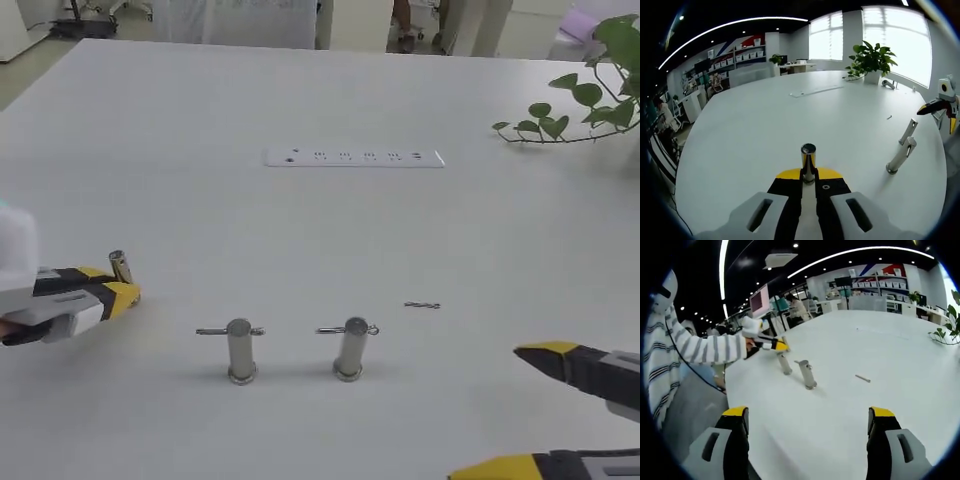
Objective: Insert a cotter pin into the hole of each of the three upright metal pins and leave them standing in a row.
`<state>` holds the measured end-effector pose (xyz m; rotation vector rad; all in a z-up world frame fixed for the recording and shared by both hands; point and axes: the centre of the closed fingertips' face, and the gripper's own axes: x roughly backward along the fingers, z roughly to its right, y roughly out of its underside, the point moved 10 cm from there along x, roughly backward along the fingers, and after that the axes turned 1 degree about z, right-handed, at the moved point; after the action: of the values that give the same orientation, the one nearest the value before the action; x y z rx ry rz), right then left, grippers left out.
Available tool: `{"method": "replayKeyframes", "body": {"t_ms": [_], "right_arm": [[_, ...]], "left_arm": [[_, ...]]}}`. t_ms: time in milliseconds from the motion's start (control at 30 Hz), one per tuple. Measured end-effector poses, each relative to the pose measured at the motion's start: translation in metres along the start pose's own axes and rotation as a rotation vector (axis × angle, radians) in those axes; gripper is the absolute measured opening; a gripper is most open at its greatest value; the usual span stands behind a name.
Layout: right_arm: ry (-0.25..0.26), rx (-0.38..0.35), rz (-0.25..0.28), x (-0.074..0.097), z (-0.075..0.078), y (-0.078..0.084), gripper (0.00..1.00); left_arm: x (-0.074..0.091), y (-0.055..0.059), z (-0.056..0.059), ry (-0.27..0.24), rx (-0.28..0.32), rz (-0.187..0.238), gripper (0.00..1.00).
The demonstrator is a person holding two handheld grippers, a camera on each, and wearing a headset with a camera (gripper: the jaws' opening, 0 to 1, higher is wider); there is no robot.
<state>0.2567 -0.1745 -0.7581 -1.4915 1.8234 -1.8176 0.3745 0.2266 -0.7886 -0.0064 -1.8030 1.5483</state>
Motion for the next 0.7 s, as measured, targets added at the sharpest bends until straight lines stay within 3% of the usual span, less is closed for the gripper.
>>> {"method": "replayKeyframes", "body": {"t_ms": [400,667,700], "right_arm": [[-0.04,0.018,-0.023,-0.008,-0.006,0.003,1.0],[-0.041,0.024,-0.018,-0.008,-0.005,0.002,1.0],[-0.04,0.024,-0.016,-0.007,-0.005,0.002,1.0]], "left_arm": [[0.027,-0.01,0.012,0.041,-0.013,0.016,0.07],[0.053,-0.009,0.036,0.051,-0.043,-0.008,0.07],[0.056,-0.009,0.04,0.046,-0.078,-0.017,0.07]]}}
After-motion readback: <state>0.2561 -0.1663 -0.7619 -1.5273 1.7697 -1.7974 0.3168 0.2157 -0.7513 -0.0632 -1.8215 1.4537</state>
